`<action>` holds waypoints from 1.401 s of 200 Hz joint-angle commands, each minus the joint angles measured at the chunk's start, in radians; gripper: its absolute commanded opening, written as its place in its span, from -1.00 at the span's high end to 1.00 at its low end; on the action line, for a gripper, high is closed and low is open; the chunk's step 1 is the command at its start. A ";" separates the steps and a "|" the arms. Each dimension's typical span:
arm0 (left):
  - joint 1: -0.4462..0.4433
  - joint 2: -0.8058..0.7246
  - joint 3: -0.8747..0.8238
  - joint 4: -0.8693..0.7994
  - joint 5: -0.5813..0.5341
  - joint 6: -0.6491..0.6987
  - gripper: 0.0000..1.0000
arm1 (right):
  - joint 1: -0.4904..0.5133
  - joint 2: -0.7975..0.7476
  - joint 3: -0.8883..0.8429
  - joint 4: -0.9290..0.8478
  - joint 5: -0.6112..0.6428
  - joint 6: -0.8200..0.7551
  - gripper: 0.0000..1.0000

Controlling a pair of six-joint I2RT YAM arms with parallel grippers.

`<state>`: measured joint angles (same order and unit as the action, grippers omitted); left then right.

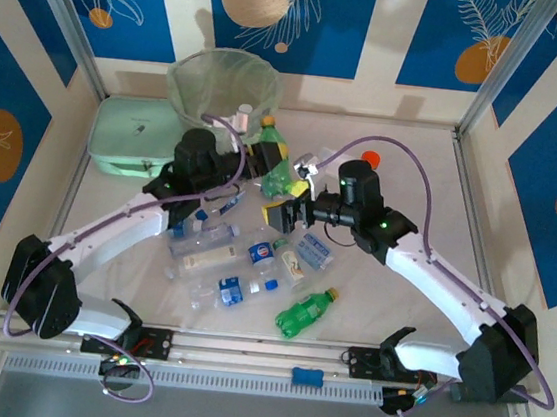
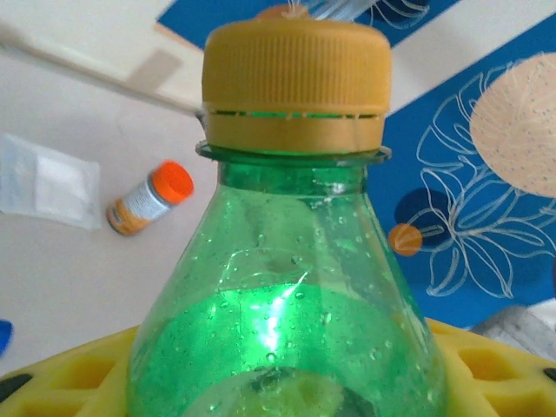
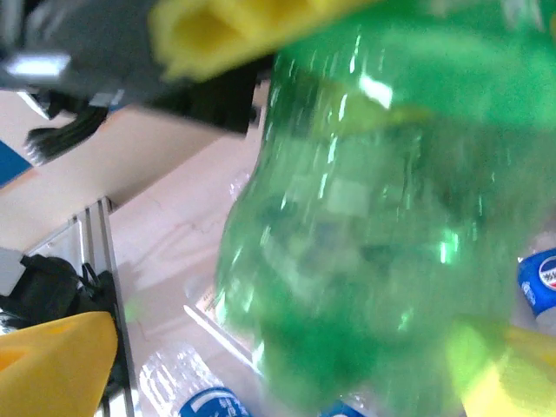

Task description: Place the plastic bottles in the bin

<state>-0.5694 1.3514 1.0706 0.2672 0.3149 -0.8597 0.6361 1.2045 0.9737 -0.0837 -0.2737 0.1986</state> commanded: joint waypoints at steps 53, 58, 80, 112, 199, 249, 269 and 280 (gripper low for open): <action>0.220 0.120 0.450 -0.167 -0.011 0.242 0.03 | -0.075 -0.148 -0.156 0.097 0.063 0.158 -0.98; 0.232 0.136 0.482 -0.186 -0.015 0.266 0.03 | -0.082 -0.156 -0.164 0.096 0.081 0.166 -0.98; 0.285 0.233 0.629 -0.285 -0.024 0.358 0.03 | -0.113 -0.182 -0.201 0.094 0.136 0.207 -0.98; 0.327 0.366 0.817 -0.448 -0.039 0.459 0.03 | -0.171 -0.208 -0.238 0.080 0.168 0.262 -0.98; 0.331 0.567 0.974 -0.775 -0.144 0.689 0.07 | -0.271 -0.233 -0.277 0.026 0.213 0.342 -0.98; 0.328 0.656 0.993 -0.875 -0.162 0.728 0.00 | -0.291 -0.215 -0.273 0.026 0.191 0.380 -0.98; 0.327 0.658 0.993 -0.868 -0.166 0.724 -0.27 | -0.294 -0.215 -0.265 0.015 0.198 0.387 -0.98; 0.326 0.652 0.999 -0.860 -0.164 0.719 -0.41 | -0.295 -0.214 -0.259 0.007 0.200 0.393 -0.98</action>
<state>-0.2432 2.0182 2.0216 -0.5850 0.1631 -0.1585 0.3489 0.9916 0.7040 -0.0544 -0.0750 0.5655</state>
